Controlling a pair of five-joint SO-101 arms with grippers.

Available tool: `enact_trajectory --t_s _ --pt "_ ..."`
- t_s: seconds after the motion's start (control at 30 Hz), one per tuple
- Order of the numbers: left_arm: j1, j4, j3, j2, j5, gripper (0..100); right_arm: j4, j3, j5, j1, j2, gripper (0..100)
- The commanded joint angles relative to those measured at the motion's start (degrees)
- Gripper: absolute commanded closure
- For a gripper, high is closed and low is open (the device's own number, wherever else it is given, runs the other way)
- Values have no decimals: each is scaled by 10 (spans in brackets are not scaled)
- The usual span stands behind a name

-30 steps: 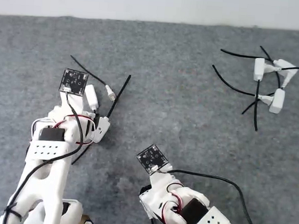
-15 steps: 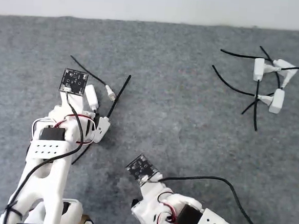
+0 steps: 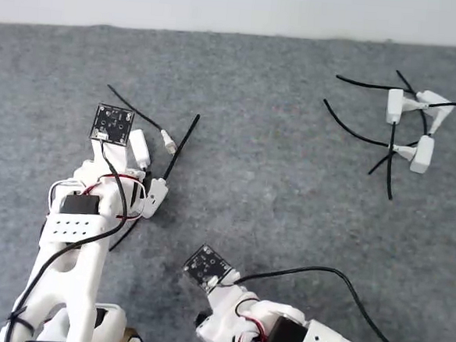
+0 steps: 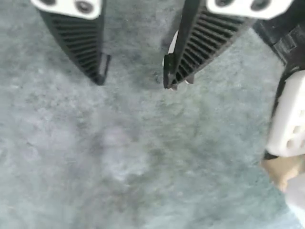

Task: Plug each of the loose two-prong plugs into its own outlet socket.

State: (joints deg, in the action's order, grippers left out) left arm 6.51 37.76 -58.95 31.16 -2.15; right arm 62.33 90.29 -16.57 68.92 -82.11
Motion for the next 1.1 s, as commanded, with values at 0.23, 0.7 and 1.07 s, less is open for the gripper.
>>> enact_trajectory --t_s 0.23,0.7,1.07 --pt "4 -19 26 -1 8 783 22 -38 -6 28 4 699" --pt "4 -20 25 -2 9 783 5 -67 -40 -43 4 699" --pt "1 -47 8 -2 9 783 8 -108 -24 -51 4 965"
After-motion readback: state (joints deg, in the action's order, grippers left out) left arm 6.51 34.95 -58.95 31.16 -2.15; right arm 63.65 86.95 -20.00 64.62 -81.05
